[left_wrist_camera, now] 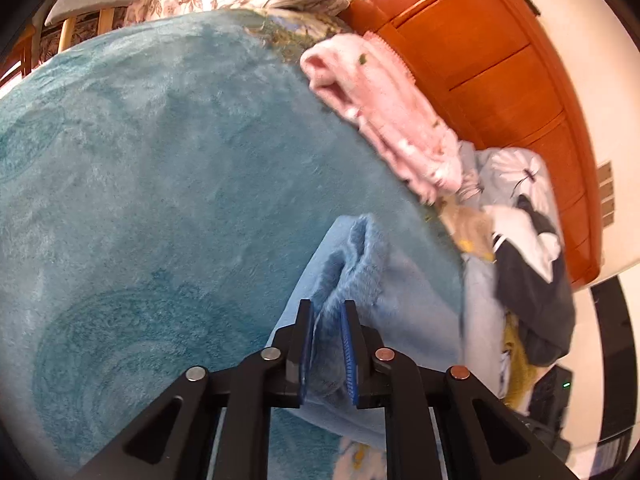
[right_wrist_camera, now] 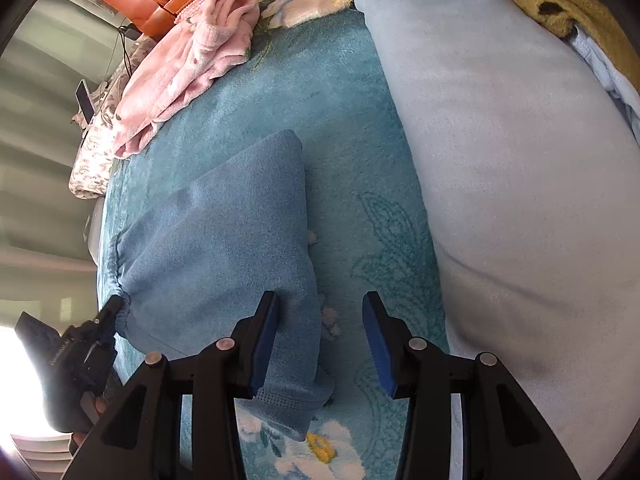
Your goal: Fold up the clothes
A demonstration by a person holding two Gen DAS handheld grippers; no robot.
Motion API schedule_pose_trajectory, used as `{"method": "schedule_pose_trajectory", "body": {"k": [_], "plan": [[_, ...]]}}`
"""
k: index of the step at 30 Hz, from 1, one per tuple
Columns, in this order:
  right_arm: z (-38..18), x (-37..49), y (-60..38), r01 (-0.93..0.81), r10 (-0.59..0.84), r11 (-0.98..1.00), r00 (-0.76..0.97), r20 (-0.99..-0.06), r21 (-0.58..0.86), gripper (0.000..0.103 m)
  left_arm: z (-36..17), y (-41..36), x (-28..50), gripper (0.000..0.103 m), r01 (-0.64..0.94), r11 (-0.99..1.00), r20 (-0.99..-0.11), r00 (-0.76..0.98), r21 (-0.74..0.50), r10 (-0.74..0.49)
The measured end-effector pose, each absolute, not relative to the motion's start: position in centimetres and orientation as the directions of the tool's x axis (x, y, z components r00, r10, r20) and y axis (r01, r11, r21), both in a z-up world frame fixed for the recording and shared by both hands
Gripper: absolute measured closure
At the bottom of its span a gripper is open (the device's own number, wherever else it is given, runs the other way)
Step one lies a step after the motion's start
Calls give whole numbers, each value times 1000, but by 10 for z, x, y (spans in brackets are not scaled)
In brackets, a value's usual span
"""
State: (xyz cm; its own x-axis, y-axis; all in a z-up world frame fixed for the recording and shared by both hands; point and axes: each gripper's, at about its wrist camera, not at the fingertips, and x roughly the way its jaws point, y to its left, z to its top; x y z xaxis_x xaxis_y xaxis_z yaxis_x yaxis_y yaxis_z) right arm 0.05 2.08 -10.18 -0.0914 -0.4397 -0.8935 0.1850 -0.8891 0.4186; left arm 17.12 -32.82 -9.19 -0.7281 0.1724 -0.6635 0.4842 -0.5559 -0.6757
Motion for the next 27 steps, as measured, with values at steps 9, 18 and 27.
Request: {"method": "schedule_pose_trajectory", "body": {"k": [9,18,27], "plan": [[-110,-3,29,169,-500,-859,-72,-863,484,58,-116,-327,144,42,502,-550,-711,-648,-667,271],[-125,-2,31,121,-614,-786,-26,-789,607,59,-135,-334,158,44,507,-429,-653,-677,-748,339],[-111,-10,28,148,-665,-743,-44,-746,653,86,-116,-328,151,71,496,-466,-660,-685,-733,309]]}}
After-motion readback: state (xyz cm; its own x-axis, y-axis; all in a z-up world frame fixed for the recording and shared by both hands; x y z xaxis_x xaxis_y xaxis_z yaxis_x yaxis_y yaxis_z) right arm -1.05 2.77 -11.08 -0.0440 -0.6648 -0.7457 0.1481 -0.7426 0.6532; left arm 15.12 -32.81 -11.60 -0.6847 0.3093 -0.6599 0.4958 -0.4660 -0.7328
